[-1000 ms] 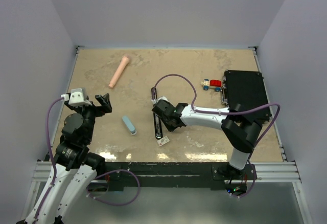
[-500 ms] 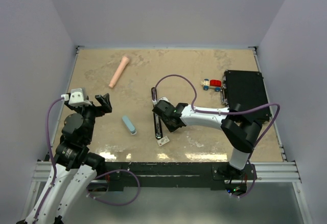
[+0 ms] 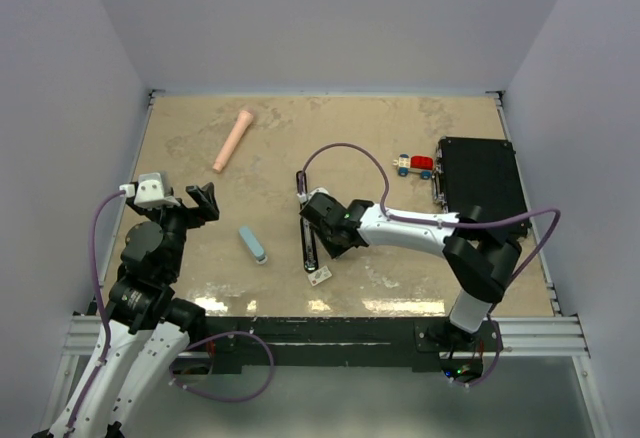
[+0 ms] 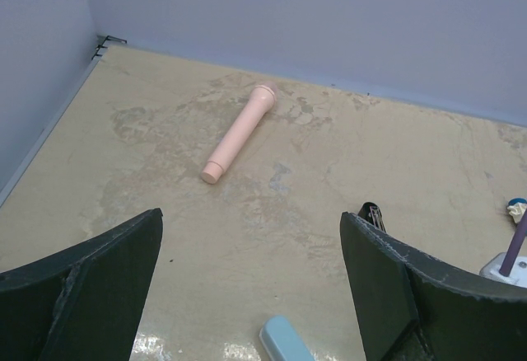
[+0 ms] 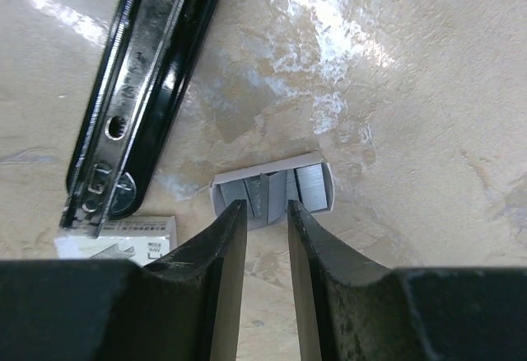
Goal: Load the staples into the stapler
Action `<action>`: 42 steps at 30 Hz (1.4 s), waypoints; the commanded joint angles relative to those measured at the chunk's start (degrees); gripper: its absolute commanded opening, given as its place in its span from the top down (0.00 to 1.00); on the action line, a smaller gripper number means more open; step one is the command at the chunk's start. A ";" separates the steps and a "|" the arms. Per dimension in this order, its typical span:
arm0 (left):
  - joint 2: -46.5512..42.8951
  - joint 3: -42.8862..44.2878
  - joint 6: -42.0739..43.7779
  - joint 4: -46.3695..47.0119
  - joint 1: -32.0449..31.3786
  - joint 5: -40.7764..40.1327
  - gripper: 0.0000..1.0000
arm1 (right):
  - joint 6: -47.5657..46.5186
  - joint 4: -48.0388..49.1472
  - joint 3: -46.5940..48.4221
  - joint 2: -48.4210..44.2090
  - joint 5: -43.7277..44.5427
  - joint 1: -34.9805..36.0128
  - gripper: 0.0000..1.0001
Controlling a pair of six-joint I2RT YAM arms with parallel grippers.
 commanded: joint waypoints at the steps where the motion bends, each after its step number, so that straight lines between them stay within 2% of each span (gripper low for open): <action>1: -0.32 -0.09 0.96 2.17 0.54 0.53 0.07 | -0.76 0.78 1.30 -4.53 -1.51 0.14 0.69; 5: -0.23 -0.09 1.05 2.08 0.54 0.53 0.07 | -0.68 0.96 1.03 -4.28 -0.99 0.22 0.70; 12: -0.41 -0.09 1.05 2.26 0.54 0.62 0.07 | -0.32 1.93 0.59 -0.94 -0.46 0.22 0.80; 19: -0.32 -0.09 0.96 2.17 0.54 0.70 0.07 | -0.59 2.98 0.42 1.00 -0.90 0.22 0.82; 26: -0.23 -0.09 0.96 2.26 0.54 0.79 0.07 | -1.90 2.90 0.51 0.21 -2.74 0.22 0.82; 33: -0.32 -0.09 0.96 2.26 0.54 0.79 0.07 | 0.47 1.23 1.12 -3.74 0.32 0.14 0.82; 38: -0.41 -0.09 0.96 2.17 0.54 0.79 0.07 | 2.40 0.52 1.30 -4.45 2.26 0.05 0.76; 42: -0.49 -0.01 0.96 2.08 0.54 0.70 0.07 | 2.58 1.40 0.59 -3.75 1.92 -0.30 0.75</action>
